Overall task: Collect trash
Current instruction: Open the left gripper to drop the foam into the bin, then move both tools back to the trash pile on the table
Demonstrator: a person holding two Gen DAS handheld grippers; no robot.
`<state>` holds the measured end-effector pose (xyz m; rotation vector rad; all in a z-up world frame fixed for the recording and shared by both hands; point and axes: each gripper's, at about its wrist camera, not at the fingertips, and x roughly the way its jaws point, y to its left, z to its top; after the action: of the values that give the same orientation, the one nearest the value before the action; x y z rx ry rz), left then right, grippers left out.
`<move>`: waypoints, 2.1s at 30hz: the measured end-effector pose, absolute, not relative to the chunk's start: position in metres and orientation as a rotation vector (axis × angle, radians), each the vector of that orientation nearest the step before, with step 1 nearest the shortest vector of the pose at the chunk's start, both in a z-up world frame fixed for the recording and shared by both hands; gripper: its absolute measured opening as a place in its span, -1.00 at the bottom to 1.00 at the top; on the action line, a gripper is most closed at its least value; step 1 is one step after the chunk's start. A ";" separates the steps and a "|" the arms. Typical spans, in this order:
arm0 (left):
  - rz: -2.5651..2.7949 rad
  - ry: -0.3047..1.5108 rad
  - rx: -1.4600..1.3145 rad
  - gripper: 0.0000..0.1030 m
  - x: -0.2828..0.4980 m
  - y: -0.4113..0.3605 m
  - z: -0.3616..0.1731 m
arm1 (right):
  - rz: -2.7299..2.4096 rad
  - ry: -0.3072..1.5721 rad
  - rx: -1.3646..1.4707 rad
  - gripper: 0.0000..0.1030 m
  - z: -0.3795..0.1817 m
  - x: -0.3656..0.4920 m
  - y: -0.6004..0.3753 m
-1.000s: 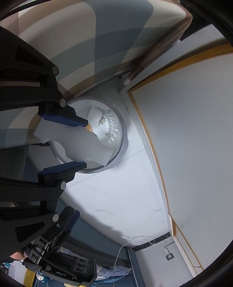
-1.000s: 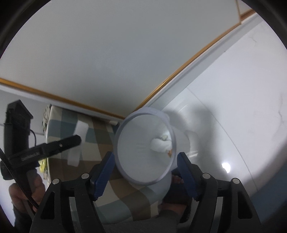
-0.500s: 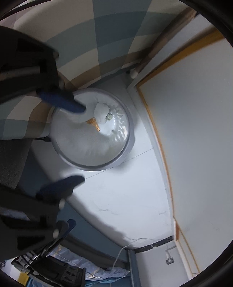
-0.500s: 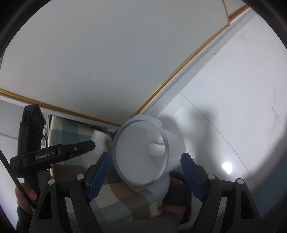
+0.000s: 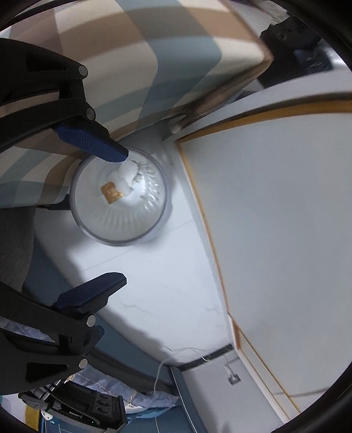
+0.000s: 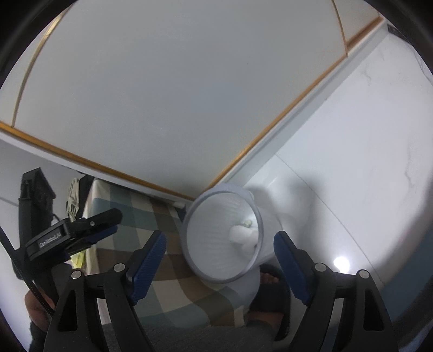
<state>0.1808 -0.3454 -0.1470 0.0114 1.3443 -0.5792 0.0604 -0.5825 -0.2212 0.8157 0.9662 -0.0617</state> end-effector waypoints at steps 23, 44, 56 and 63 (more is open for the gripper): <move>-0.389 0.882 -0.088 0.58 0.146 -0.207 -0.024 | 0.092 0.636 0.514 0.71 -0.078 0.039 -0.475; -0.158 0.775 -0.212 0.72 0.118 -0.036 -0.020 | 0.314 0.594 0.253 0.71 -0.048 0.055 -0.306; -0.110 0.775 -0.234 0.80 0.126 0.026 -0.058 | 0.366 0.689 0.157 0.71 -0.074 0.085 -0.238; -0.091 0.813 -0.298 0.80 0.135 0.055 -0.089 | 0.379 0.741 0.107 0.70 -0.090 0.107 -0.208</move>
<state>0.1349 0.0545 -0.0894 -0.2983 0.8126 -0.0912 0.1074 -0.2084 -0.0899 0.1066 0.7414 0.3787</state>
